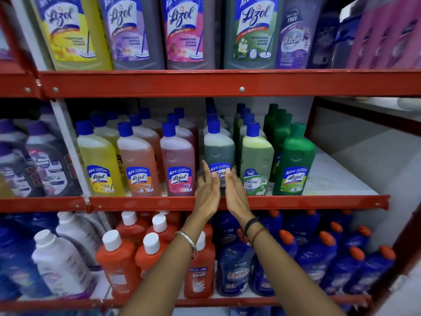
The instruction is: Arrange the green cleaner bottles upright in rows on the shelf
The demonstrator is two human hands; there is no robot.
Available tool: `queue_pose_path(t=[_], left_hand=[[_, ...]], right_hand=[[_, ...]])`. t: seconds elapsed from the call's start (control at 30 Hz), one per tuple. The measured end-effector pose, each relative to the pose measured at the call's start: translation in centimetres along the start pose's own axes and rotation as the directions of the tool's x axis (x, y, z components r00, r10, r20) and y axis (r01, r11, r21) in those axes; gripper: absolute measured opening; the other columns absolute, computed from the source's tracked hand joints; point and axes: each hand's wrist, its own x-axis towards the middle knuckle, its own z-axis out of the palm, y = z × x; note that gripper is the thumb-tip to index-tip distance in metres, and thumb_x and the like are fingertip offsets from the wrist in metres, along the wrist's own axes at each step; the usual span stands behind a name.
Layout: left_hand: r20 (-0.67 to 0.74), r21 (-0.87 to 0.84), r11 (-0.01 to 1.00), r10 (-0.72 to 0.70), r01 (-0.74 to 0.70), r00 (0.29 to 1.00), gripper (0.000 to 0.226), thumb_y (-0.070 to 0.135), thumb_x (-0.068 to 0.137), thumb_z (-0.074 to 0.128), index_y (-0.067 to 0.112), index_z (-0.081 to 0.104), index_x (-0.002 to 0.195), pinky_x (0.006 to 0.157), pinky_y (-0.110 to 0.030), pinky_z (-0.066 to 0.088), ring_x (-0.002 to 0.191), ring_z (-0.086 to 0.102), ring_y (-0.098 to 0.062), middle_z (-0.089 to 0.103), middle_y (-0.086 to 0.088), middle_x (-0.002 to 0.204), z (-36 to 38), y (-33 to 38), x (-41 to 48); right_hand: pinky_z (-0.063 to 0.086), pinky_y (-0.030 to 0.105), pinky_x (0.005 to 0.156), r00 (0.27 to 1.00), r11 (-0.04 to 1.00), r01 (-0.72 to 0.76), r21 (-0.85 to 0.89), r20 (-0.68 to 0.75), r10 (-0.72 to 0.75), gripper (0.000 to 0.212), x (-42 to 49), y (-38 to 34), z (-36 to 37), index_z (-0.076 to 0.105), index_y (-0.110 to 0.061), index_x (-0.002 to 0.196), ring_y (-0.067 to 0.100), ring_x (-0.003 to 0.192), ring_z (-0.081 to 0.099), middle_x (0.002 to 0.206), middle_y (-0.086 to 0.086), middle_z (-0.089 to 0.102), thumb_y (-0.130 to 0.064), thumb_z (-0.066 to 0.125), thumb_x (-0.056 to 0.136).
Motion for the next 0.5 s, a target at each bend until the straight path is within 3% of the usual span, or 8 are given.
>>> queue_pose_path(t=[0.23,0.33,0.4,0.5], left_hand=[[-0.049,0.057,0.998,0.007,-0.004,0.999,0.065,0.072,0.080,0.002,0.046,-0.020,0.135,0.109,-0.053,0.030,0.129,0.039,-0.038,0.028,-0.018,0.147,-0.1,0.4,-2.2],[-0.016,0.073,0.997,-0.010,0.011,1.000,0.068,0.075,0.075,0.002,0.050,-0.021,0.134,0.110,-0.054,0.029,0.131,0.037,-0.039,0.025,-0.020,0.148,-0.5,0.6,-2.3],[0.017,0.053,0.998,-0.028,0.027,0.999,0.070,0.074,0.076,0.004,0.047,-0.019,0.137,0.111,-0.052,0.027,0.133,0.034,-0.039,0.022,-0.020,0.149,-0.9,1.1,-2.6],[-0.064,0.048,0.999,-0.001,0.004,0.998,0.069,0.067,0.085,0.013,0.036,-0.005,0.144,0.109,-0.046,0.031,0.129,0.039,-0.034,0.030,-0.016,0.141,-0.9,1.3,-3.3]], right_hand=[[0.011,0.030,0.117,1.000,0.998,0.027,0.050,0.015,-0.028,0.066,-2.1,0.3,-0.6,0.021,-0.014,0.148,0.017,0.145,0.018,0.158,0.006,0.022,-0.053,0.021,0.095],[0.008,0.025,0.112,1.000,0.999,0.005,0.036,0.031,-0.006,0.065,-2.3,-0.2,-0.9,0.018,-0.015,0.149,0.018,0.146,0.015,0.159,0.003,0.018,-0.053,0.020,0.095],[0.010,0.030,0.117,0.998,1.000,-0.001,0.014,0.069,0.000,0.068,-2.6,-0.5,-1.1,0.019,-0.015,0.148,0.018,0.146,0.016,0.159,0.005,0.019,-0.055,0.020,0.094],[0.031,0.042,0.113,0.996,0.995,-0.064,-0.073,0.053,0.068,0.082,-3.1,-1.1,-2.3,0.043,-0.019,0.138,0.025,0.134,0.041,0.144,0.010,0.047,-0.072,0.014,0.083]])
